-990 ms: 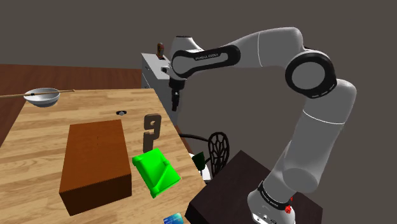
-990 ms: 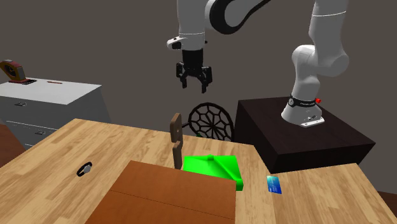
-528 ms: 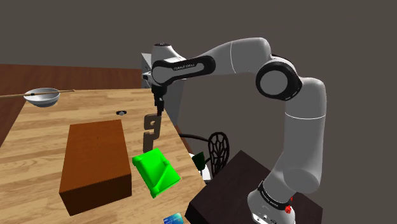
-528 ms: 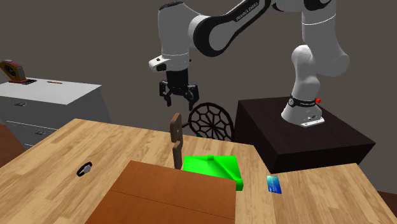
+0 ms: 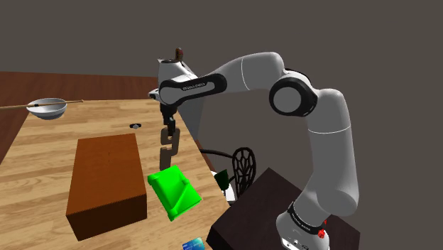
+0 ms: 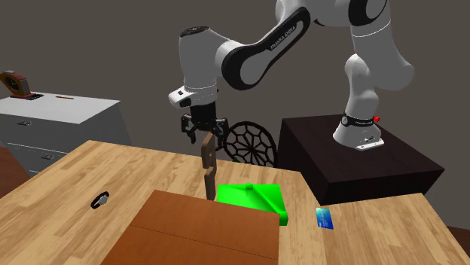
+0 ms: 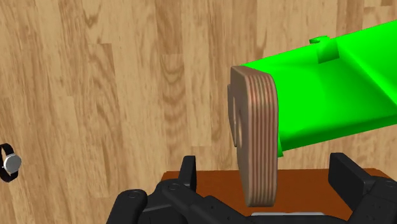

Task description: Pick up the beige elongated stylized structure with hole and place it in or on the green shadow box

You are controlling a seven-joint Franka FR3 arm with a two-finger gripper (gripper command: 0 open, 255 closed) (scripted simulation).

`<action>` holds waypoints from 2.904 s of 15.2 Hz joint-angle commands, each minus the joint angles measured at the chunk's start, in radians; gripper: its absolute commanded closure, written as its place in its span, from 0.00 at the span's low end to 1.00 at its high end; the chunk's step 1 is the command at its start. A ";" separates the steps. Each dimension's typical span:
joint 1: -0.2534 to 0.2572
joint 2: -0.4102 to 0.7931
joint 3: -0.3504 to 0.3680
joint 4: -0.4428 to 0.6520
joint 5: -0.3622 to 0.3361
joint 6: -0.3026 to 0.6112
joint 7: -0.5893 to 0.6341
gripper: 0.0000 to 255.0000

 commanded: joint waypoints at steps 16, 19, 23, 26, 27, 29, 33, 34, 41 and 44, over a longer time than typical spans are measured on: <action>-0.001 0.022 -0.002 -0.014 -0.002 0.037 0.000 1.00; -0.001 0.022 -0.002 -0.014 -0.002 0.037 0.000 1.00; -0.001 0.003 0.000 -0.003 0.000 0.007 -0.002 1.00; -0.002 -0.014 0.001 0.011 0.001 -0.024 -0.004 1.00; -0.002 -0.019 0.001 0.017 0.002 -0.035 -0.005 1.00; -0.002 -0.029 0.002 0.028 0.003 -0.056 -0.006 1.00; -0.002 -0.048 0.003 0.053 0.005 -0.100 -0.008 1.00; -0.002 -0.051 0.003 0.061 0.006 -0.111 -0.009 1.00; -0.001 -0.074 0.004 0.120 0.009 -0.193 -0.013 1.00; 0.004 -0.114 0.008 0.104 0.011 -0.217 -0.005 1.00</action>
